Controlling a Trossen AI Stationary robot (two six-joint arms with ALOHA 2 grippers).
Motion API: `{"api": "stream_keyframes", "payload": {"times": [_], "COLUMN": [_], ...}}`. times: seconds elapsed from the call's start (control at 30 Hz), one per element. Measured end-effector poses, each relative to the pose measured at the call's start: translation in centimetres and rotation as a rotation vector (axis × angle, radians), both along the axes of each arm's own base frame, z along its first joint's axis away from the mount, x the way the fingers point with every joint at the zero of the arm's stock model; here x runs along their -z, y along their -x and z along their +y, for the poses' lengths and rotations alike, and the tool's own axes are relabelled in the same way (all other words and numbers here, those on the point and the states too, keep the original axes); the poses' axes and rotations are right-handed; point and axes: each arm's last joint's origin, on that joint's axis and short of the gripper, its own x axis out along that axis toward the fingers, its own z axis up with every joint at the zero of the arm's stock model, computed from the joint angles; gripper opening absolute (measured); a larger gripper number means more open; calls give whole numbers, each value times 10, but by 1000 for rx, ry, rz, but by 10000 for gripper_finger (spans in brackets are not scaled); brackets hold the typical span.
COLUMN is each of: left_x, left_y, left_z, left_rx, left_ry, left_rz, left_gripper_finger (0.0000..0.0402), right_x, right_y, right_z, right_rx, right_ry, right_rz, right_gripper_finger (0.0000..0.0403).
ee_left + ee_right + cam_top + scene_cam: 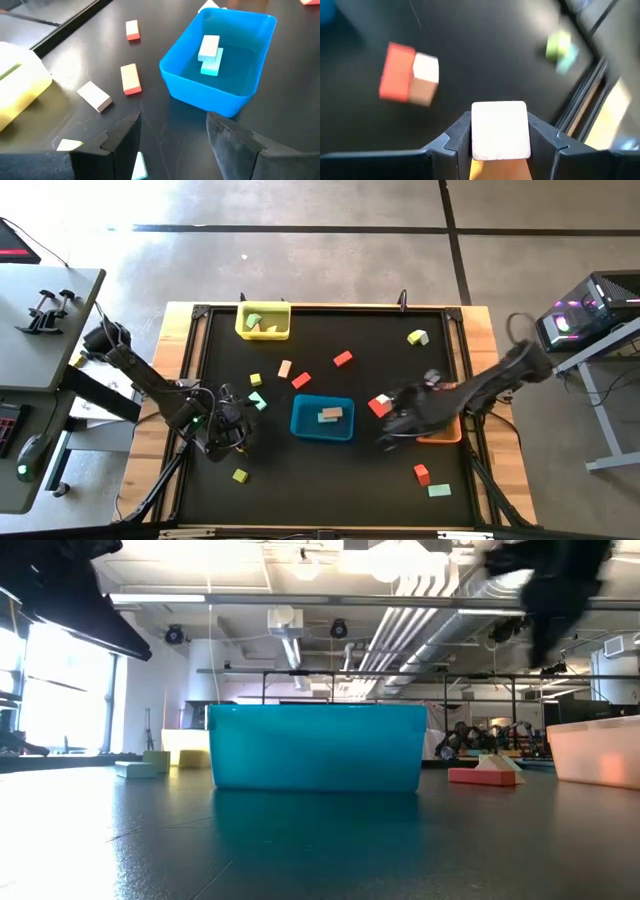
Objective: Sort blocks by size
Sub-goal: Put the light orange square block into the orange bin, then put the orange rectangular block into the blue bin
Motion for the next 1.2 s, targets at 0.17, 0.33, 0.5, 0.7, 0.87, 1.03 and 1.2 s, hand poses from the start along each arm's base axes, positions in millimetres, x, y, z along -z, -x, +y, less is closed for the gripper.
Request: {"api": "stream_keyframes", "payload": {"times": [0.17, 0.33, 0.5, 0.7, 0.87, 1.03, 1.2], "left_x": [-1, -1, -1, -1, -1, -1, -1], "left_y": [0, -1, -3, -5, -6, -6, -6], "left_z": [1, 3, 5, 8, 9, 9, 9], "left_rx": [-16, -32, -46, -61, -71, -71, -71], "left_ry": [-21, -29, -29, -28, -27, -25, -25], "left_rz": [-16, -23, -23, -24, -24, -24, -25], "left_gripper_finger": [213, 213, 213, 213, 213, 213, 213], "right_x": [3, 21, 45, 42, 44, 44, 44], "right_y": [50, 75, 83, 79, 81, 81, 81], "right_z": [-3, -8, -12, -9, -10, -10, -10], "right_rx": [184, 282, 313, 323, 380, 386, 384], "right_ry": [-150, -228, -266, -263, -261, -262, -261], "right_rz": [-118, -167, -184, -200, -192, -193, -192], "right_gripper_finger": [129, 129, 129, 158, 160, 158, 158]}}
